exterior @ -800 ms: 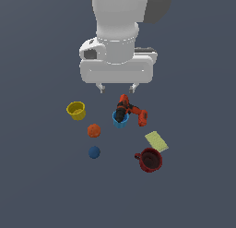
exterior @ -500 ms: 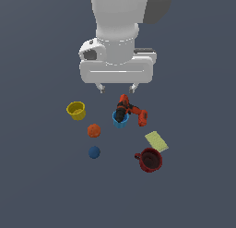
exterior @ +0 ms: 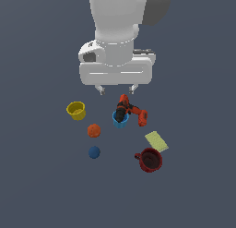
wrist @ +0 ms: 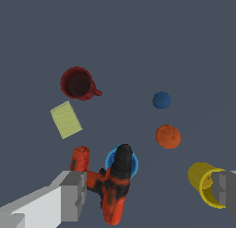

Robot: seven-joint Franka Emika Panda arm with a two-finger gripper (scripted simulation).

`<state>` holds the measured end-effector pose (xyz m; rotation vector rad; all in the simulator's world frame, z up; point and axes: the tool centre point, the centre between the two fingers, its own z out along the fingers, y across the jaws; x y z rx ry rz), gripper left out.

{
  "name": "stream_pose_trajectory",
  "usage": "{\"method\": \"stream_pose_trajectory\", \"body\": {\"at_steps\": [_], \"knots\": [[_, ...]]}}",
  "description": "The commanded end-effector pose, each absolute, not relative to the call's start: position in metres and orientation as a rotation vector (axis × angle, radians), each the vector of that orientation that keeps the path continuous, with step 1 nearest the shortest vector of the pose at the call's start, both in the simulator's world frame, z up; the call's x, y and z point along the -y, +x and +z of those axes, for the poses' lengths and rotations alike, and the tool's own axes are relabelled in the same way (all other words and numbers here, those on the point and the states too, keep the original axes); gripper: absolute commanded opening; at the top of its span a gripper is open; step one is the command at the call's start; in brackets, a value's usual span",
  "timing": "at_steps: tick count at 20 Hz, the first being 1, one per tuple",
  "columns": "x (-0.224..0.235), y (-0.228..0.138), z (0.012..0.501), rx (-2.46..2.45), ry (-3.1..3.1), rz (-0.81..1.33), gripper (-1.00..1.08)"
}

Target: Pick up a designated object from a clutter of objects.

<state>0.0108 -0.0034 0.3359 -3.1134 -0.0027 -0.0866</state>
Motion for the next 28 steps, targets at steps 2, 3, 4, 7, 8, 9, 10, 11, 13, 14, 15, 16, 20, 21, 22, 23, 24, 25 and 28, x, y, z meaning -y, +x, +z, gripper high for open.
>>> {"method": "stream_pose_trajectory", "body": {"at_steps": [2, 3, 4, 7, 8, 9, 10, 11, 13, 14, 15, 16, 20, 21, 22, 23, 24, 25, 28], "knots": [[0.004, 0.011, 0.334, 0.016, -3.115, -0.086, 1.00], [0.005, 0.011, 0.334, 0.024, -3.116, -0.086, 1.00], [0.006, 0.012, 0.332, 0.034, -3.118, -0.085, 1.00], [0.009, 0.012, 0.328, 0.075, -3.123, -0.082, 1.00], [0.010, 0.013, 0.326, 0.092, -3.125, -0.081, 1.00], [0.012, 0.013, 0.324, 0.111, -3.127, -0.080, 1.00], [0.013, 0.014, 0.321, 0.132, -3.129, -0.078, 1.00], [0.015, 0.014, 0.319, 0.154, -3.131, -0.077, 1.00], [0.019, 0.015, 0.313, 0.205, -3.135, -0.072, 1.00], [0.021, 0.015, 0.310, 0.233, -3.137, -0.070, 1.00], [0.023, 0.016, 0.307, 0.263, -3.138, -0.067, 1.00], [0.026, 0.016, 0.303, 0.294, -3.139, -0.064, 1.00], [0.036, 0.018, 0.287, 0.442, -3.136, -0.050, 1.00], [0.039, 0.018, 0.283, 0.482, -3.134, -0.045, 1.00], [0.042, 0.018, 0.279, 0.521, -3.131, -0.041, 1.00], [0.045, 0.018, 0.274, 0.561, -3.127, -0.037, 1.00], [0.047, 0.018, 0.270, 0.600, -3.123, -0.032, 1.00], [0.050, 0.018, 0.266, 0.640, -3.117, -0.028, 1.00], [0.058, 0.019, 0.253, 0.759, -3.097, -0.015, 1.00]]}}
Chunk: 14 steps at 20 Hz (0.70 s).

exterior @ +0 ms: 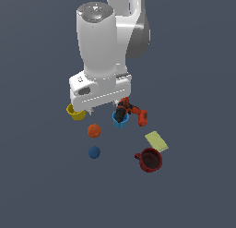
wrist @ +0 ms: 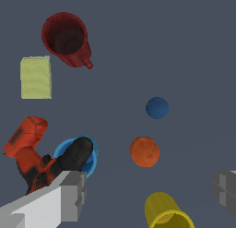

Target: Pick up a designated object from a clutter of objects.

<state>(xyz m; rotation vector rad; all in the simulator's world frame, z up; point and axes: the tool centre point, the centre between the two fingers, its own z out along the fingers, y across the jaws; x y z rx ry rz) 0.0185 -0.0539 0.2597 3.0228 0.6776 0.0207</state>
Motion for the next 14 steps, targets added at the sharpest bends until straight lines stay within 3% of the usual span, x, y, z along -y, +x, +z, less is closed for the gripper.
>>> {"method": "stream_pose_trajectory", "body": {"at_steps": [1, 14], "knots": [[0.061, 0.018, 0.249, -0.774, 2.994, 0.010, 1.00], [0.091, 0.014, 0.195, -1.258, 2.821, -0.037, 1.00]]}}
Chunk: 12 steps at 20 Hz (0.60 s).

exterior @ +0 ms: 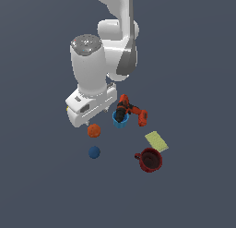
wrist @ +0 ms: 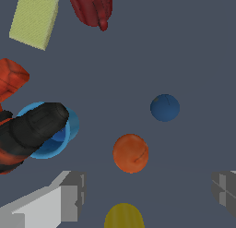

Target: Pick up a designated object from a clutter of objects.

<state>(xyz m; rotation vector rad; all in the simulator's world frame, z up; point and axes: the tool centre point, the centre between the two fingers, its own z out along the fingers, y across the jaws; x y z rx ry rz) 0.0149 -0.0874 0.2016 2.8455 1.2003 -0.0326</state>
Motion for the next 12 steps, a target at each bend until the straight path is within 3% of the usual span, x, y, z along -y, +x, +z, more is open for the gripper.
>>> {"method": "stream_pose_trajectory", "body": {"at_steps": [1, 12], "knots": [[0.093, 0.014, 0.191, -1.295, 2.806, -0.039, 1.00], [0.112, 0.006, 0.149, -1.690, 2.608, -0.049, 1.00]]}}
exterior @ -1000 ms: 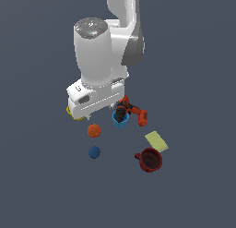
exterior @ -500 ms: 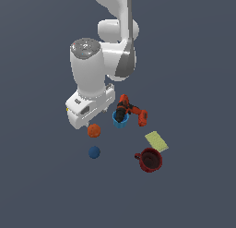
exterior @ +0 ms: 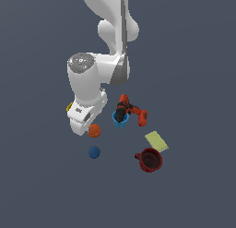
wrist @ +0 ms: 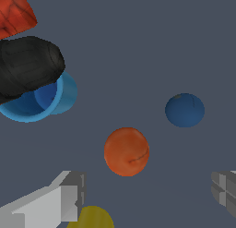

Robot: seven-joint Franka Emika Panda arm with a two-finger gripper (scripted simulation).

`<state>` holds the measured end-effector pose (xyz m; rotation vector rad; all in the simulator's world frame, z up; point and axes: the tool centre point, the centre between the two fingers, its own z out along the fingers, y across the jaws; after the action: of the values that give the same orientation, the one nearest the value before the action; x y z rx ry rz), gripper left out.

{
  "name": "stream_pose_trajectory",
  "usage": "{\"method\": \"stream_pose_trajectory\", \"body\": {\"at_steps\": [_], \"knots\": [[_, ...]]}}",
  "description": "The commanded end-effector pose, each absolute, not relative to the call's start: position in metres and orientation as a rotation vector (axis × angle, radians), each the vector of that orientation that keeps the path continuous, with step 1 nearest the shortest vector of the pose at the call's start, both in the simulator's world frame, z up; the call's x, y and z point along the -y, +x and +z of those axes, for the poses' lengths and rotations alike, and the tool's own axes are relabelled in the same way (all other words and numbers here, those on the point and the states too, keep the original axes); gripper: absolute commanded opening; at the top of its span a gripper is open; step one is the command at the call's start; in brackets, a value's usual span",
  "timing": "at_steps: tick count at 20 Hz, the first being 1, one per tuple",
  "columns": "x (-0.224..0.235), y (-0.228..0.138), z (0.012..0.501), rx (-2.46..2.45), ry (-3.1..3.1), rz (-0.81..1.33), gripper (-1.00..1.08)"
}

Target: Pick up a designated object from a clutter of objects.

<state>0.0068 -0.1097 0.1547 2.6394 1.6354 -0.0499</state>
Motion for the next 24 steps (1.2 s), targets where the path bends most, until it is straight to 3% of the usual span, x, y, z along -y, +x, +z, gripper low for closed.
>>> {"method": "stream_pose_trajectory", "body": {"at_steps": [1, 24], "knots": [[0.114, 0.005, 0.145, -1.725, 2.588, -0.048, 1.00], [0.129, -0.008, 0.097, -2.191, 2.251, 0.000, 1.00]]}}
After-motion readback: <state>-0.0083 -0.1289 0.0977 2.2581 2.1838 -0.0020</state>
